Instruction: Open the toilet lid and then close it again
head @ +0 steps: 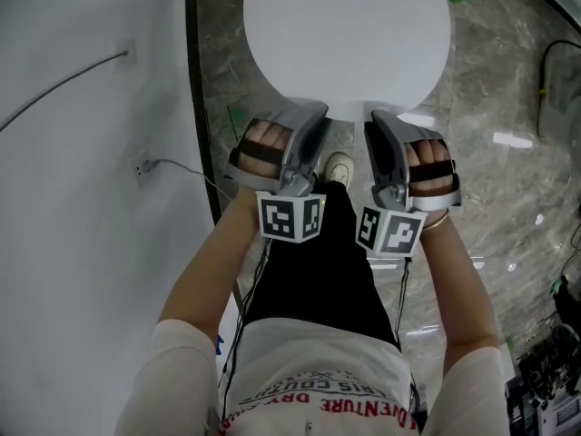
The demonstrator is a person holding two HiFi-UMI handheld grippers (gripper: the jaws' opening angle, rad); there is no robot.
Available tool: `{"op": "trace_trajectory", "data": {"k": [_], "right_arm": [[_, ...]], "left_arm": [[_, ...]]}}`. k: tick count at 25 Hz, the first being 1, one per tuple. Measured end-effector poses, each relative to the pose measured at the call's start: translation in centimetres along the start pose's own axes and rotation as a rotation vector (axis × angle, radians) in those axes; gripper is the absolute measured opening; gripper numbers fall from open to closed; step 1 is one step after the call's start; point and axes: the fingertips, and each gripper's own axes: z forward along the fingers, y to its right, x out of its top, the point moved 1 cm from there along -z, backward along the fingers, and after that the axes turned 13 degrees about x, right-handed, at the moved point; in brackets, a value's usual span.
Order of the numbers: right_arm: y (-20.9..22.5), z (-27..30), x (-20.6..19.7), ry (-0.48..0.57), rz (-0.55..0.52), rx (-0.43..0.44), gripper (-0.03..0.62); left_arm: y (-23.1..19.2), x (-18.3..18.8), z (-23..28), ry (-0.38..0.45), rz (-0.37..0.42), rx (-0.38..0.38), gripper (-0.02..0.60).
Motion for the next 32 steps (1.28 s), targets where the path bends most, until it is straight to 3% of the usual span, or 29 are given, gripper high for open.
{"op": "trace_trajectory", "data": {"k": [7, 13, 18, 28, 32], "right_arm": [[4.3, -3.6, 1.6, 0.015, -0.017, -0.016, 0.048], [8.7, -6.3, 2.3, 0.029, -0.002, -0.007, 0.041], [12.0, -8.0, 2.7, 0.035, 0.000, -0.005, 0.035], [19.7, -10.2, 3.9, 0.020, 0.037, -0.039, 0.032], [22.9, -10.5, 4.2, 0.002, 0.060, -0.051, 0.032]], "left_arm": [[-6.0, 2.4, -0.9, -0.012, -0.039, 0.018, 0.080], [-10.7, 4.4, -0.7, -0.008, -0.048, 0.031, 0.071], [-14.2, 5.8, -0.4, -0.010, -0.117, 0.021, 0.072], [-21.8, 7.4, 1.8, 0.015, -0.067, 0.037, 0.058], [-24.7, 7.9, 3.0, 0.036, -0.059, 0.010, 0.054]]}}
